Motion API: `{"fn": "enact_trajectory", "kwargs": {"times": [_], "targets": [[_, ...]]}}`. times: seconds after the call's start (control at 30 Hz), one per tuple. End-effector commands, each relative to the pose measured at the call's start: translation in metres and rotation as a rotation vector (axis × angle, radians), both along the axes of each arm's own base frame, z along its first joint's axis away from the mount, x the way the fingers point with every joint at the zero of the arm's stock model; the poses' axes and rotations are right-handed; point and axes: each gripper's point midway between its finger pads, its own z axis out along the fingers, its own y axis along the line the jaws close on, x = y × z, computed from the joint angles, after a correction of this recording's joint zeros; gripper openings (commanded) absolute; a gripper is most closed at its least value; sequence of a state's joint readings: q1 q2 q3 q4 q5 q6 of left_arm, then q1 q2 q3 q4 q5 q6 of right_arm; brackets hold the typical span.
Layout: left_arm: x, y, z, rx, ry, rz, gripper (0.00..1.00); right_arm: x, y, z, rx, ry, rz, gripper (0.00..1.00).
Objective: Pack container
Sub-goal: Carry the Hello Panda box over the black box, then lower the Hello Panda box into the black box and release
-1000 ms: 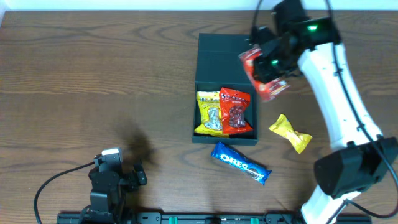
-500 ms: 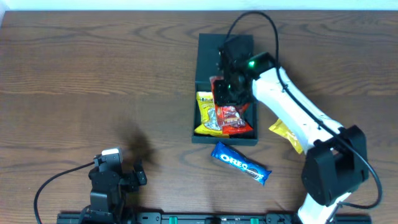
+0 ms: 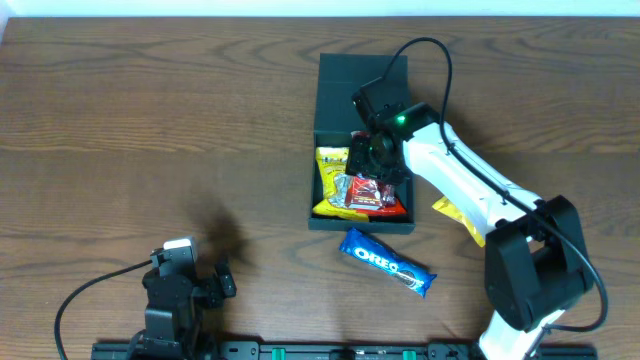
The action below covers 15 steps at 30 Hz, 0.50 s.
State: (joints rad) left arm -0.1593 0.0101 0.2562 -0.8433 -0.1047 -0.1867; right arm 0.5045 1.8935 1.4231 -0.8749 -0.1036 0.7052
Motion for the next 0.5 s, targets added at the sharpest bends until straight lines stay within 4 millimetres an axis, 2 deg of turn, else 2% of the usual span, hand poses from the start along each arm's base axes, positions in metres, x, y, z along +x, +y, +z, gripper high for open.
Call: {"fn": "enact_trajectory", "kwargs": {"times": [0.0, 0.03, 0.07, 0.23, 0.47], "targets": [[-0.011, 0.002, -0.011, 0.014, 0.06, -0.002, 0.95, -0.001, 0.001, 0.001, -0.017, -0.017, 0.009, 0.74], [-0.011, 0.002, -0.011, 0.014, 0.06, -0.002, 0.95, -0.002, 0.002, 0.001, -0.017, -0.016, 0.01, 0.89], [-0.011, 0.002, -0.011, 0.014, 0.06, -0.002, 0.95, -0.002, 0.003, 0.002, -0.011, -0.016, 0.011, 0.99], [-0.011, 0.002, -0.011, 0.014, 0.06, -0.002, 0.96, 0.0, 0.012, 0.017, 0.047, -0.044, 0.024, 0.99], [-0.011, 0.002, -0.011, 0.014, 0.06, -0.002, 0.95, -0.007, 0.023, 0.075, 0.16, -0.157, 0.104, 0.99]]}}
